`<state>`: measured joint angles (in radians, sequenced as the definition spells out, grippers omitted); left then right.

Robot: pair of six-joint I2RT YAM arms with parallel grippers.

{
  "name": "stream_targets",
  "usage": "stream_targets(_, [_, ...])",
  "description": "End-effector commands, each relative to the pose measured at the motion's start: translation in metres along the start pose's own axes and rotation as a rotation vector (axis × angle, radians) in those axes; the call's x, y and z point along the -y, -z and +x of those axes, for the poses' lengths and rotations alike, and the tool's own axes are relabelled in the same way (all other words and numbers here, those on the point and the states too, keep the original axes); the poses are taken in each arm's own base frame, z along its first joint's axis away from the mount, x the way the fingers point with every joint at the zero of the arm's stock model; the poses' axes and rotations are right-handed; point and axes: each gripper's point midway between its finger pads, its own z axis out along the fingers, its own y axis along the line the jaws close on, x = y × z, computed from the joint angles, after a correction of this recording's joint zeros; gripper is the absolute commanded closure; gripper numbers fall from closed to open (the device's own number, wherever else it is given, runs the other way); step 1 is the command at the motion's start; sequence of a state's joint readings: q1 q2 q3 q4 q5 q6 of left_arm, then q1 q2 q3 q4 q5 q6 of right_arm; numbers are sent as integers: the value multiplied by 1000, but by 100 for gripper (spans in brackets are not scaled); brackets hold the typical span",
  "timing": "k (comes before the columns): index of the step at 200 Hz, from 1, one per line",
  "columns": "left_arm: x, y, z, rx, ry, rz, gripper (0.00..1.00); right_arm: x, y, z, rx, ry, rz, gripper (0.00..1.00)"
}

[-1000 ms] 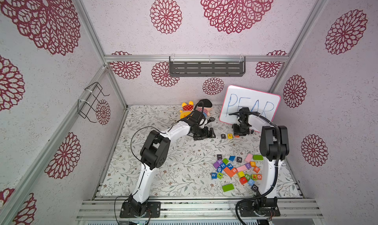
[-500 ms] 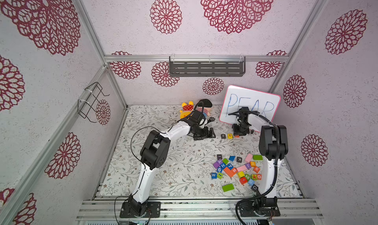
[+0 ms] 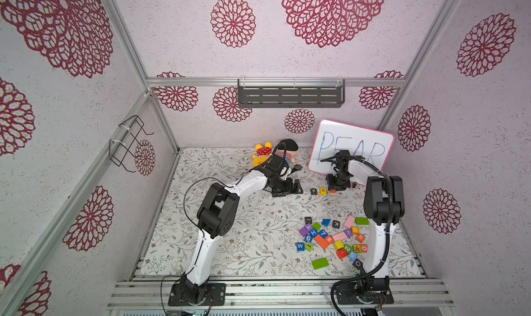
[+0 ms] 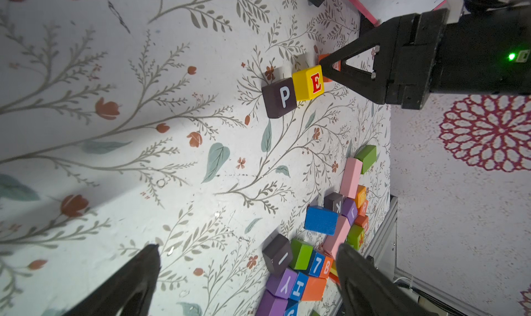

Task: Spell the uppercase word “pear” with letter blocks
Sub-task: Place the letter block at the center of the board.

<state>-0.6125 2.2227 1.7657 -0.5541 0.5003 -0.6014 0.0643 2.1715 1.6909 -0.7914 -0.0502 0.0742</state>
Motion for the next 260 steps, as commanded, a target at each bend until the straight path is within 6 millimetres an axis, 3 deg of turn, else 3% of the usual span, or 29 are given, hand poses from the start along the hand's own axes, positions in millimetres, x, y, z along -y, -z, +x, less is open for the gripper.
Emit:
stream_targets(1, [7, 11, -6, 32, -36, 17, 2, -3, 5, -1, -14, 29, -16, 73])
stream_targets(53, [8, 12, -6, 34, -39, 18, 2, -3, 4, 0, -23, 36, -21, 72])
stream_targets(159, [9, 18, -7, 50, -43, 14, 2, 0, 11, -3, -11, 27, 2, 57])
stream_targets(260, [11, 17, -7, 52, -41, 19, 2, 1, 18, -6, 18, 16, 6, 59])
